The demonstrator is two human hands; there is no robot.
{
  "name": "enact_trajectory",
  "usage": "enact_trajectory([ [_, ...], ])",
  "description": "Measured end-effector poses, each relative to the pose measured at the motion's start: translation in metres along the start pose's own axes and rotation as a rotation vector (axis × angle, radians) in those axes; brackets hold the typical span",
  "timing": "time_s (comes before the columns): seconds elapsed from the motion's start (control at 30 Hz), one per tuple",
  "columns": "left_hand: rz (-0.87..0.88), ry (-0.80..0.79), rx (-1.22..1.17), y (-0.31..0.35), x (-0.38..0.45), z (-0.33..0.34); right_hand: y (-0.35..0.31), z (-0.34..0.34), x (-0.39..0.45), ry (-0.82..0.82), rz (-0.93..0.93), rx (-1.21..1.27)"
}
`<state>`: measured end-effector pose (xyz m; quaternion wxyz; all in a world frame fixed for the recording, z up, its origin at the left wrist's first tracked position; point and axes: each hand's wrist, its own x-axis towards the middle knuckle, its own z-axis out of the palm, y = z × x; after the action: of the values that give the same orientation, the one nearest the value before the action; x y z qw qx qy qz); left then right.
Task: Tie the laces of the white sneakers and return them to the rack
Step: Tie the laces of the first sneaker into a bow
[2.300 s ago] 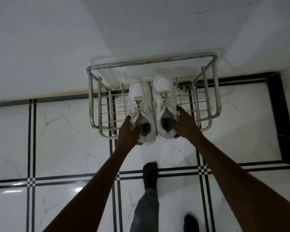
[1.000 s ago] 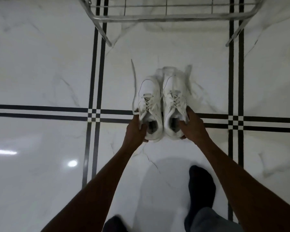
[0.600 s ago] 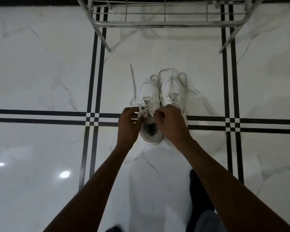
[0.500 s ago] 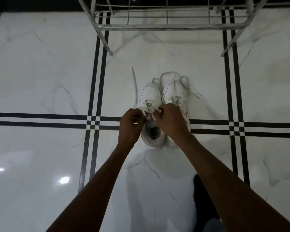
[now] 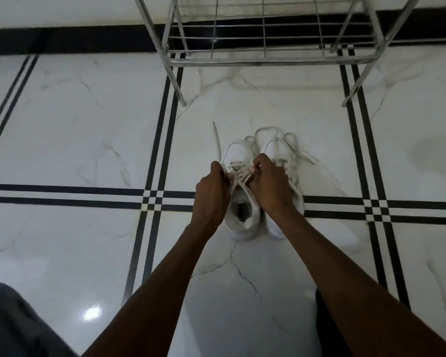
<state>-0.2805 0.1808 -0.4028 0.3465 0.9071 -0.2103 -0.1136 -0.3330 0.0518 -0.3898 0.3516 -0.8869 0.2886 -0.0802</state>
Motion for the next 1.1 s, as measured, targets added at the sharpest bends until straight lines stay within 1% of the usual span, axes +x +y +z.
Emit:
enact_trajectory([
  [0.13, -0.031, -0.008, 0.031, 0.003, -0.005, -0.004, -0.004, -0.003, -0.012, -0.010, 0.074, 0.037],
  [0.27, -0.069, 0.035, 0.028, -0.002, -0.006, -0.004, -0.003, 0.004, -0.015, -0.013, 0.130, 0.073],
  [0.37, -0.026, 0.079, 0.016, -0.007, -0.007, -0.002, -0.004, 0.005, -0.015, -0.017, 0.145, 0.114],
  [0.47, -0.065, 0.087, -0.124, -0.014, -0.007, -0.002, -0.004, 0.001, -0.009, -0.094, 0.157, 0.221],
  [0.57, -0.160, 0.064, -0.360, -0.017, -0.006, -0.005, -0.005, -0.005, 0.001, -0.194, 0.204, 0.353],
  [0.6, -0.187, 0.041, -0.440, -0.016, -0.003, -0.009, -0.007, -0.008, 0.003, -0.197, 0.247, 0.436],
  [0.67, -0.181, 0.004, -0.569, -0.011, 0.003, -0.022, -0.011, -0.014, 0.007, -0.178, 0.356, 0.682],
  [0.7, -0.150, -0.002, -0.614, -0.008, 0.007, -0.030, -0.013, -0.017, 0.008, -0.165, 0.376, 0.768],
  [0.73, -0.109, -0.006, -0.636, -0.004, 0.011, -0.040, -0.016, -0.019, 0.008, -0.155, 0.357, 0.778],
  [0.77, -0.065, -0.005, -0.632, -0.001, 0.014, -0.048, -0.018, -0.020, 0.008, -0.159, 0.305, 0.733],
  [0.8, -0.023, -0.002, -0.609, 0.002, 0.017, -0.055, -0.021, -0.022, 0.009, -0.198, 0.228, 0.650],
  [0.83, 0.011, 0.002, -0.578, 0.005, 0.019, -0.060, -0.026, -0.023, 0.008, -0.280, 0.140, 0.551],
  [0.9, 0.061, -0.014, -0.528, 0.009, 0.025, -0.065, -0.036, -0.028, 0.010, -0.518, -0.005, 0.363],
  [0.93, 0.077, -0.048, -0.517, 0.008, 0.027, -0.065, -0.040, -0.032, 0.011, -0.624, -0.057, 0.307],
  [0.97, 0.084, -0.095, -0.516, 0.006, 0.029, -0.065, -0.044, -0.036, 0.014, -0.681, -0.095, 0.276],
  [1.0, 0.079, -0.145, -0.520, 0.003, 0.030, -0.064, -0.047, -0.040, 0.016, -0.674, -0.129, 0.262],
  [1.1, 0.007, -0.247, -0.538, -0.006, 0.027, -0.060, -0.044, -0.048, 0.026, -0.509, -0.181, 0.169],
])
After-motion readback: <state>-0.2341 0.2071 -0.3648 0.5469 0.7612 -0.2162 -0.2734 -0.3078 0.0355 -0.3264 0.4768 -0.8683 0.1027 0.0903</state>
